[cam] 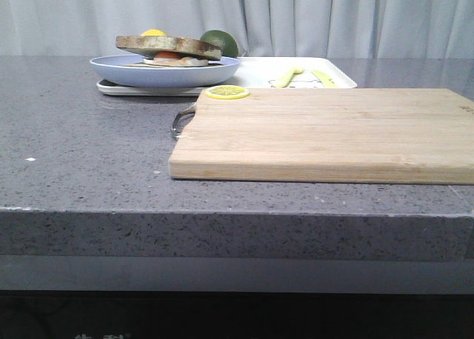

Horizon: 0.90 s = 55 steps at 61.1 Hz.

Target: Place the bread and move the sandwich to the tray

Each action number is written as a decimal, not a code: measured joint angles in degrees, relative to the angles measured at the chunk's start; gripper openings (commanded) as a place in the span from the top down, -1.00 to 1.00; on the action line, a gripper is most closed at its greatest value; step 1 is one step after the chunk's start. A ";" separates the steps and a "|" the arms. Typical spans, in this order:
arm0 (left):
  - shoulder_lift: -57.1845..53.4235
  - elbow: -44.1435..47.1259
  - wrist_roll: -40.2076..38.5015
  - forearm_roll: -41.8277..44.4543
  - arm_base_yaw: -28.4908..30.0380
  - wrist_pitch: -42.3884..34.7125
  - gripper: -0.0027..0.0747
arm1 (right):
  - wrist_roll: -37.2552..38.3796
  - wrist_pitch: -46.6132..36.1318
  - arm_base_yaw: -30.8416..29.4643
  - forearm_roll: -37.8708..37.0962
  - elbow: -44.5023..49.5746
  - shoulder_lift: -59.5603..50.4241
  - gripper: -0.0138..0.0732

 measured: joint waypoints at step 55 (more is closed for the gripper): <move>0.00 0.00 0.00 0.00 0.00 0.00 0.98 | 0.00 -30.02 -26.94 -0.22 33.15 -28.52 0.84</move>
